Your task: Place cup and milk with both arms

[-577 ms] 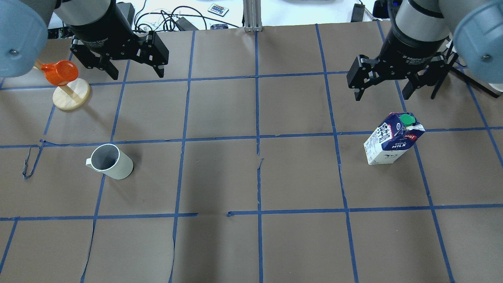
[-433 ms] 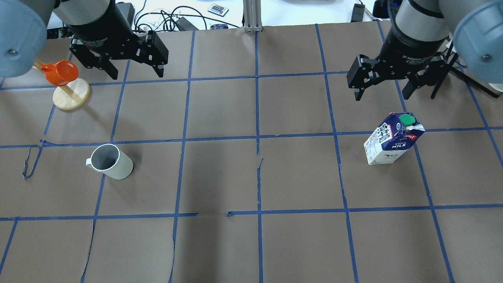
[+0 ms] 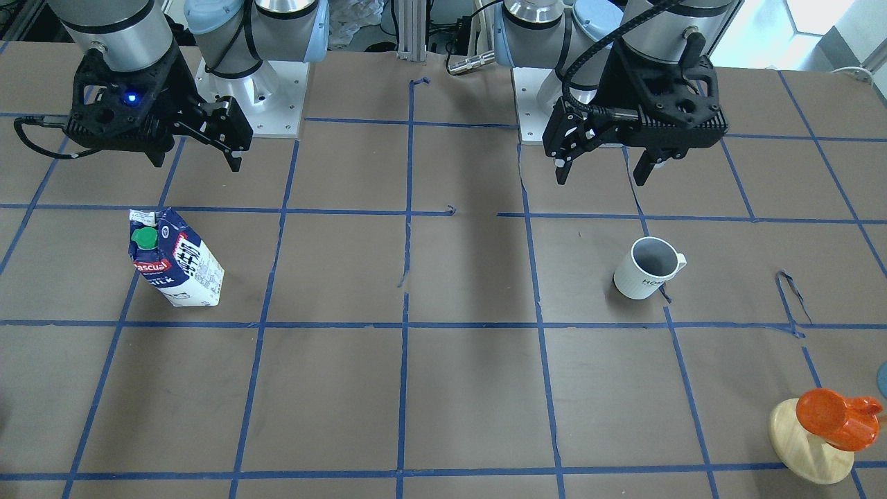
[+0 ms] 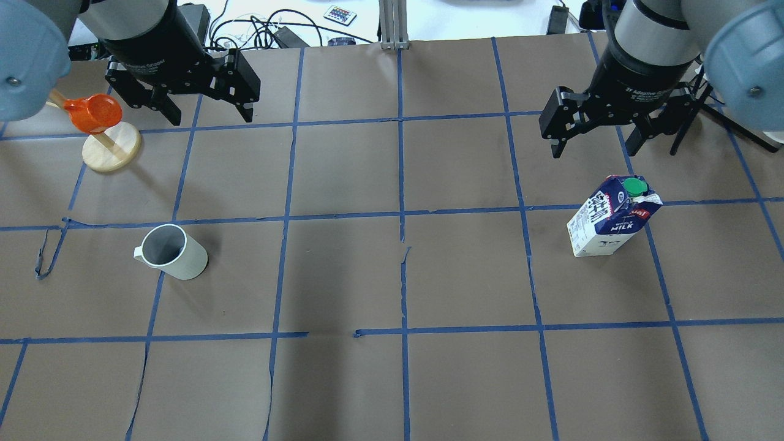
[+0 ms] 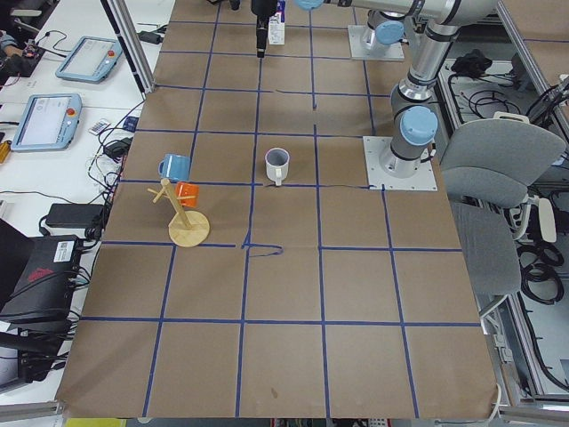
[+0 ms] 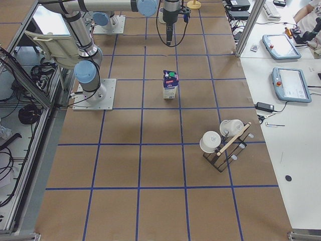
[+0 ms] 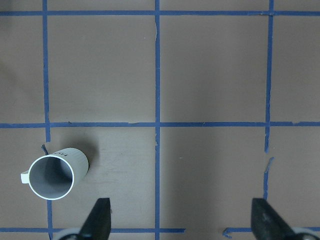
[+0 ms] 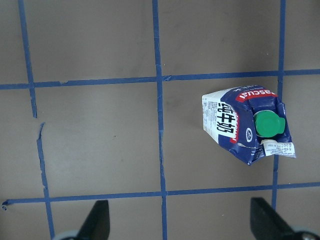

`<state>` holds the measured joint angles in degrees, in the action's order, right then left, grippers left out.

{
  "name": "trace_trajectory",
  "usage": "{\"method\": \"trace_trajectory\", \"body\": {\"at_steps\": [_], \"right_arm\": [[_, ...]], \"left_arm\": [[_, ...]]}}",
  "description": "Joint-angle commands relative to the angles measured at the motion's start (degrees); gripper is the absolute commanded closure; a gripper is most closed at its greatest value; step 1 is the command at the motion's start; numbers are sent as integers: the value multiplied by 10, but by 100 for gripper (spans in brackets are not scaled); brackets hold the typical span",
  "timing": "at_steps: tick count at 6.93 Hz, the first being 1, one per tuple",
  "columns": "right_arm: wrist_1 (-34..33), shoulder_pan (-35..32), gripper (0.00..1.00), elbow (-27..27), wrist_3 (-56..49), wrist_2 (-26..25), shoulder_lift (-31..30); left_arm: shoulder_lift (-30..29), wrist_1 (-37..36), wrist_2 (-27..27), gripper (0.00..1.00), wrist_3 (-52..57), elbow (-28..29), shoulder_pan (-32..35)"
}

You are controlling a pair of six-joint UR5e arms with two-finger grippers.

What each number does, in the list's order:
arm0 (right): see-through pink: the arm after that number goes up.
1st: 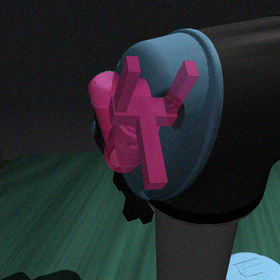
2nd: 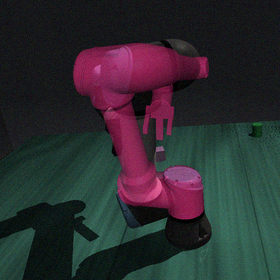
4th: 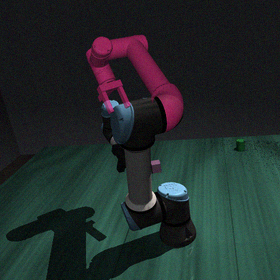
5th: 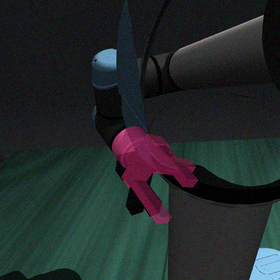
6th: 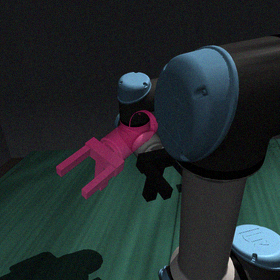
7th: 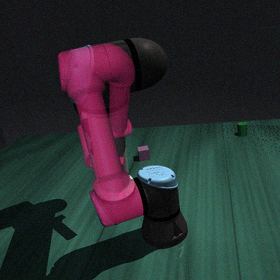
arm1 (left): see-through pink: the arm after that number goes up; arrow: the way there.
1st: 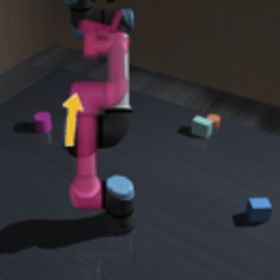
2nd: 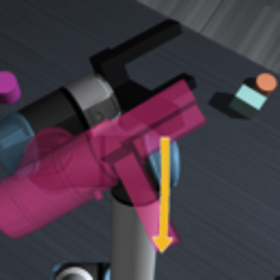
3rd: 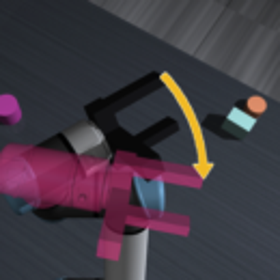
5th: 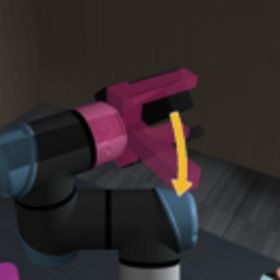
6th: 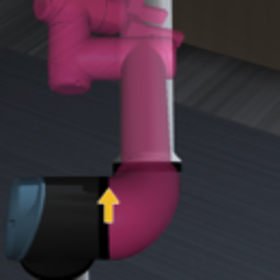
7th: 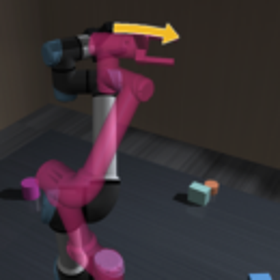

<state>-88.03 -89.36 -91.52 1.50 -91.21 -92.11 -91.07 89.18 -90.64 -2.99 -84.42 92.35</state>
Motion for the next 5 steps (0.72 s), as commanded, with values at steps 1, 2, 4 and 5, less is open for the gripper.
{"method": "trace_trajectory", "body": {"at_steps": [1, 2, 4, 5], "right_arm": [[0, 1, 0, -2, -1, 0, 0], [-1, 1, 0, -1, -1, 0, 0], [1, 1, 0, -2, 2, 6, 0], [2, 1, 0, -2, 2, 2, -3]], "left_arm": [[0, 0, 1, 0, 0, 0, -1], [0, 1, -1, 0, 0, 0, -1], [-1, 0, 0, 0, 0, 0, -2], [0, 0, -1, 0, 0, 0, -2]]}}
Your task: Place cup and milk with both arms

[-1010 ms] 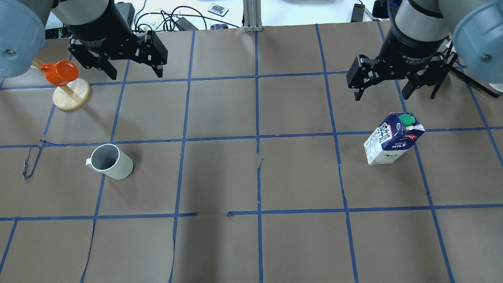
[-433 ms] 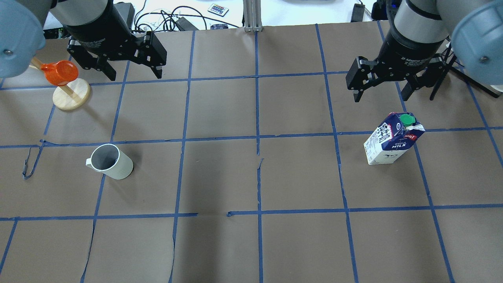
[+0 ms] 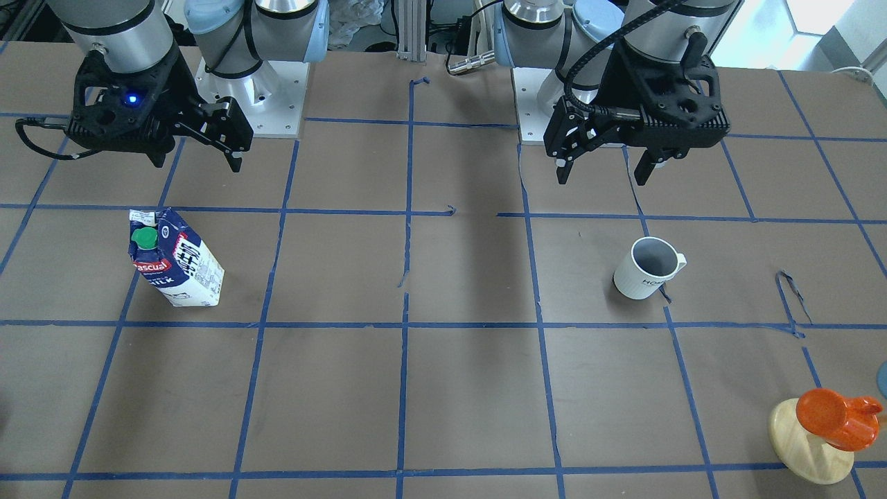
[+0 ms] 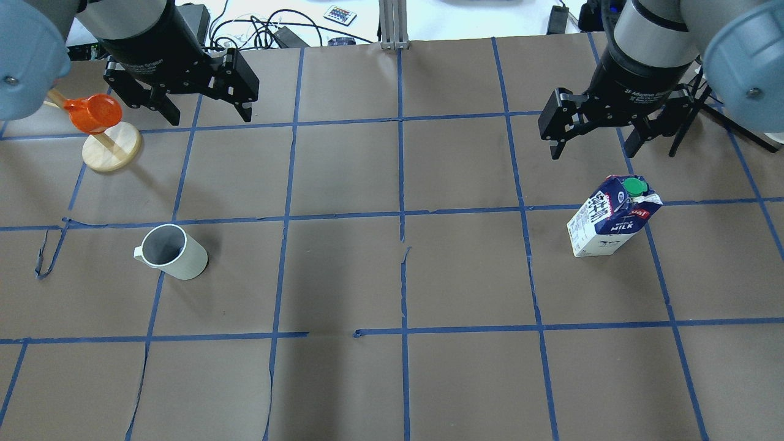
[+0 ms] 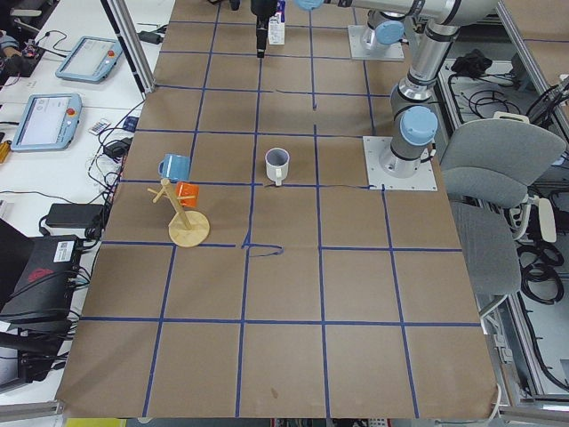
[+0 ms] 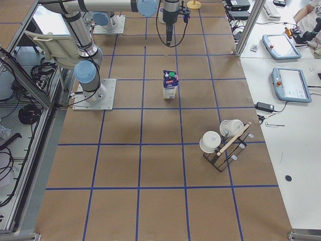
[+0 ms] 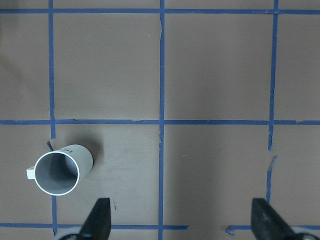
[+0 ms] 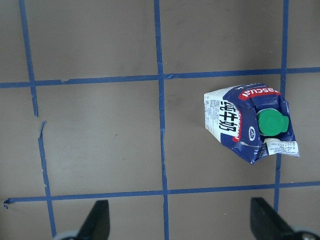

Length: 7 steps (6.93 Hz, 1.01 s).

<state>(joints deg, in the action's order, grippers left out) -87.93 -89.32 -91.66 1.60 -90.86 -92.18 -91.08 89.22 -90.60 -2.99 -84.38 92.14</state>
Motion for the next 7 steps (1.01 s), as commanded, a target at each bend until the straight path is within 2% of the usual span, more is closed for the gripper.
{"method": "trace_trajectory", "body": {"at_steps": [1, 7], "right_arm": [[0, -1, 0, 0, 3, 0, 1], [-1, 6, 0, -3, -2, -2, 13]], "left_arm": [[0, 0, -1, 0, 0, 0, 0], [0, 0, 1, 0, 1, 4, -5]]}}
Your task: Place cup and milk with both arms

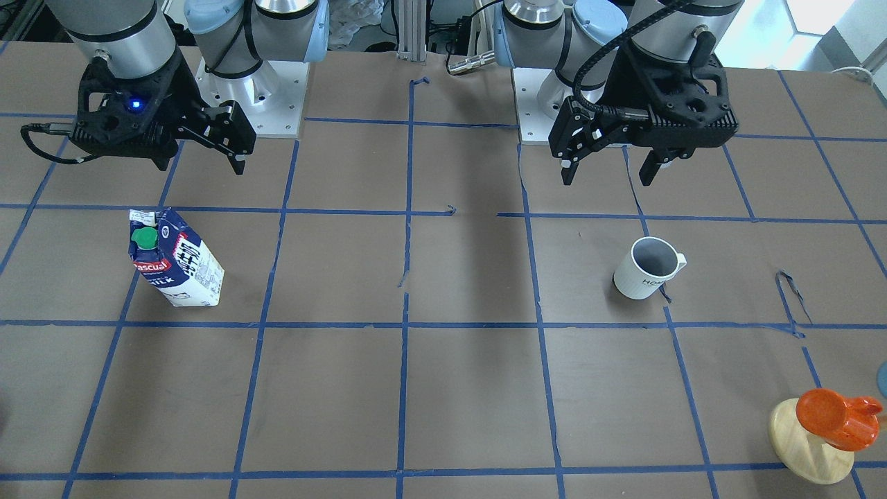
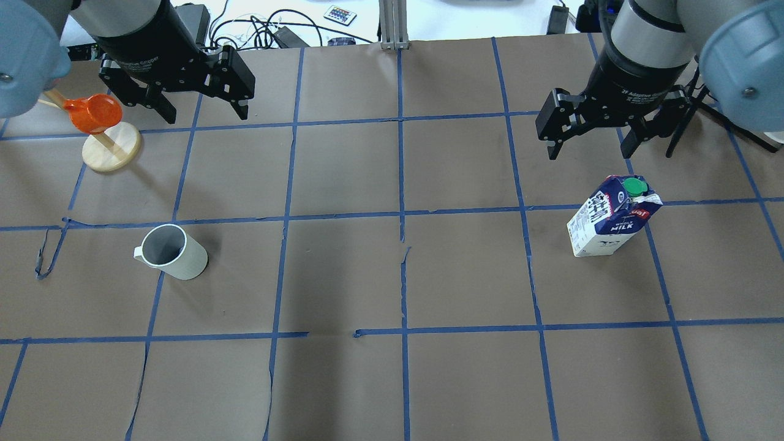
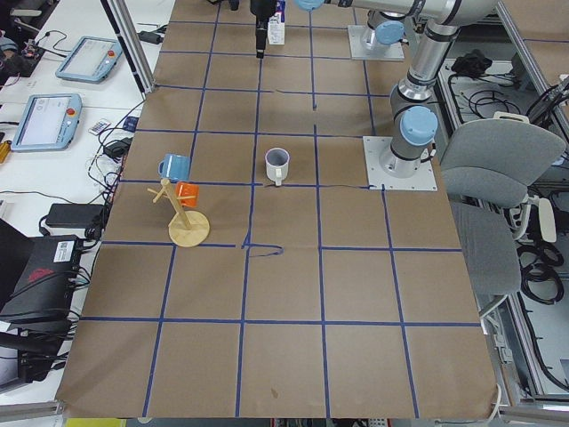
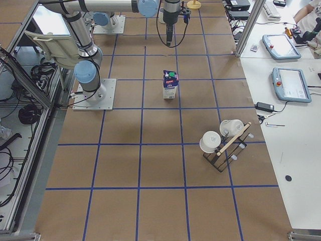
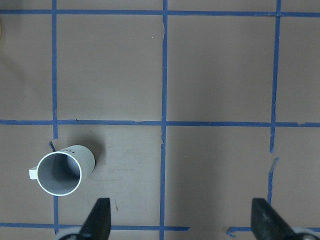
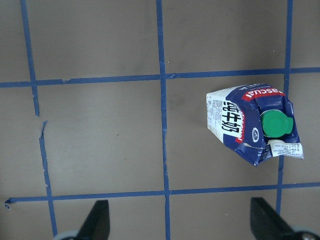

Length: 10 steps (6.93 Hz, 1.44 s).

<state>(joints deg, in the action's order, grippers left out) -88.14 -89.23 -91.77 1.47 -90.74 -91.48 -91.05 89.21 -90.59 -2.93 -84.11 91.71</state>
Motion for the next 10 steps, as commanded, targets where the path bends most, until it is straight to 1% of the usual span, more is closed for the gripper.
{"method": "trace_trajectory", "body": {"at_steps": [1, 2, 4, 5, 7, 9, 10], "right_arm": [[-7, 5, 0, -1, 5, 2, 8], [-14, 5, 0, -2, 1, -3, 13], [-25, 5, 0, -2, 8, 6, 24], [-14, 6, 0, -1, 1, 5, 32], [-20, 3, 0, 6, 7, 5, 29], [-10, 5, 0, -2, 2, -3, 34], [-4, 5, 0, -7, 2, 1, 35]], "left_arm": [[-1, 0, 2, 0, -1, 1, 0], [-1, 0, 2, 0, -1, 1, 0], [-1, 0, 0, 0, -1, 2, 0], [0, 0, -1, 0, 0, 2, 0], [0, 0, -2, 0, 0, 3, 0], [0, 0, -2, 0, 0, 3, 0], [0, 0, -2, 0, 0, 3, 0]]}}
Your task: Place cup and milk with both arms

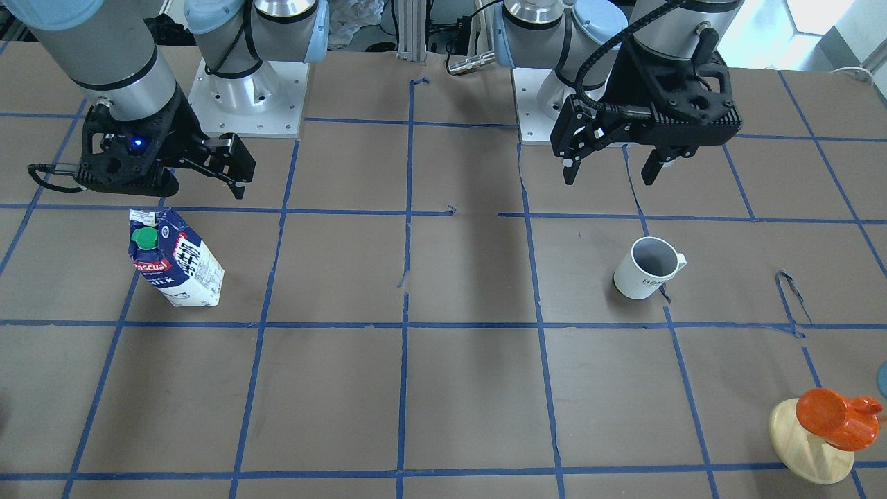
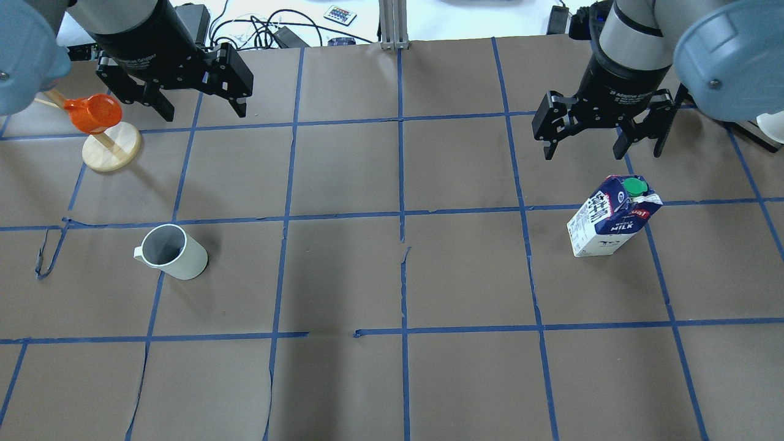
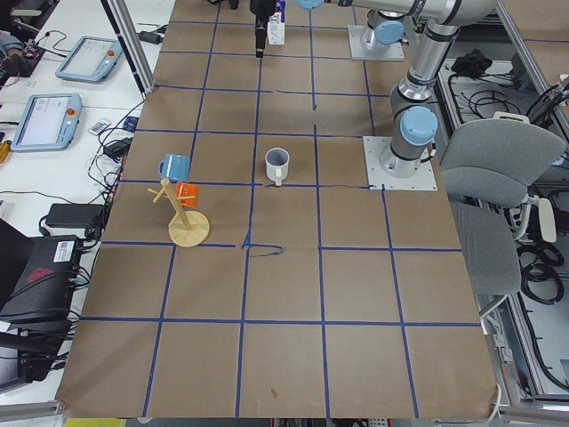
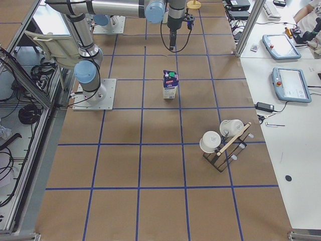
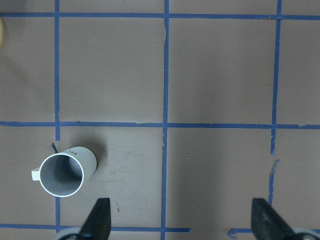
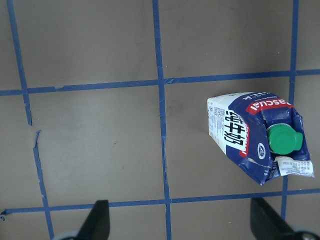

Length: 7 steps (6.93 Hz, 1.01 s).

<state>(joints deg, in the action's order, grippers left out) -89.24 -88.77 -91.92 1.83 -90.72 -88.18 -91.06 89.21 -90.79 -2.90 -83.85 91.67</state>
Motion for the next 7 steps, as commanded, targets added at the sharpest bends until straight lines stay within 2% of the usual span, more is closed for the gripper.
{"method": "trace_trajectory", "body": {"at_steps": [1, 4, 5, 6, 7], "right_arm": [[29, 3, 0, -7, 4, -4, -2], [16, 10, 0, -3, 3, -6, -3], [25, 15, 0, -3, -2, -22, -5], [23, 18, 0, -3, -1, -60, -14], [21, 18, 0, -4, 2, -67, -18]], "left_arm": [[0, 0, 0, 0, 0, 0, 0], [-2, 3, -4, 0, 4, -8, -2], [-17, 23, -24, 0, 14, -13, -19], [-17, 36, -26, 0, 18, -43, -56], [-19, 19, -23, 0, 66, -84, -107]]}}
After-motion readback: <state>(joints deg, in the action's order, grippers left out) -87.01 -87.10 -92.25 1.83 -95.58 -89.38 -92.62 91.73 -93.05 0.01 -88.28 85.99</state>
